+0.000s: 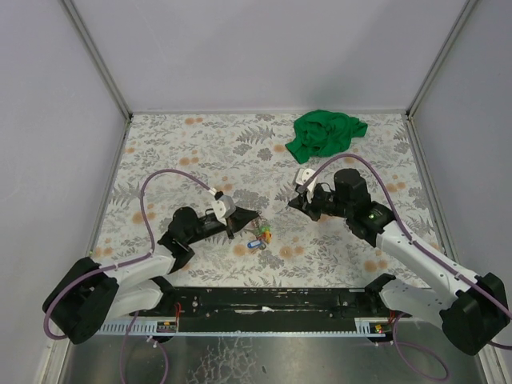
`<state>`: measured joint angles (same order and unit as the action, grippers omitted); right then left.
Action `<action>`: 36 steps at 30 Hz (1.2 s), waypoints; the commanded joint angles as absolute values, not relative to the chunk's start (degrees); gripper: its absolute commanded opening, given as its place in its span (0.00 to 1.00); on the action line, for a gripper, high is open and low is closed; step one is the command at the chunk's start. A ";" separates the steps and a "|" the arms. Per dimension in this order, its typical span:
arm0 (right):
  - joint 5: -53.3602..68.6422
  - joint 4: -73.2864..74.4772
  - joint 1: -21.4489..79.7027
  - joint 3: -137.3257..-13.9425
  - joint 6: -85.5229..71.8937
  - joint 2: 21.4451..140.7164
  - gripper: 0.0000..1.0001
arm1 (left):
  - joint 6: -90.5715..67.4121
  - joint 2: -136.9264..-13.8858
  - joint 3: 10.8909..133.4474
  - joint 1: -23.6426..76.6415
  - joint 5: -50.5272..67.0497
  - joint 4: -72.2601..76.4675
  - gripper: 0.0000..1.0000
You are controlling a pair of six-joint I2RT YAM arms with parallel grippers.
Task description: Put the keys on the keyring
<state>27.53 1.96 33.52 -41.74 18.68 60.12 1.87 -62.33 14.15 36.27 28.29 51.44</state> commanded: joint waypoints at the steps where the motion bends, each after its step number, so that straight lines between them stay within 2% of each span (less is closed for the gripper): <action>1: 34.80 -0.32 33.93 -41.57 26.44 58.76 0.00 | 5.75 -65.11 15.73 35.92 35.58 54.98 0.00; 7: 41.38 -0.35 34.01 -40.54 29.00 60.62 0.00 | 8.24 -69.56 17.47 35.98 42.44 55.81 0.00; 13: 44.10 2.12 35.53 -41.68 31.30 62.26 0.00 | 13.53 -69.92 19.32 35.95 44.38 51.09 0.00; 23: 35.94 5.58 41.41 -43.62 32.95 64.95 0.00 | 15.25 -66.71 17.21 35.90 46.62 51.11 0.00; 36: 24.65 1.58 47.36 -41.28 32.62 63.59 0.00 | 16.11 -70.16 18.09 35.95 48.76 50.61 0.00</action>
<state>28.12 4.95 46.26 -40.95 32.03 64.86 14.70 -69.32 17.45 36.27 47.00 49.15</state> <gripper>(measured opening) 0.018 0.010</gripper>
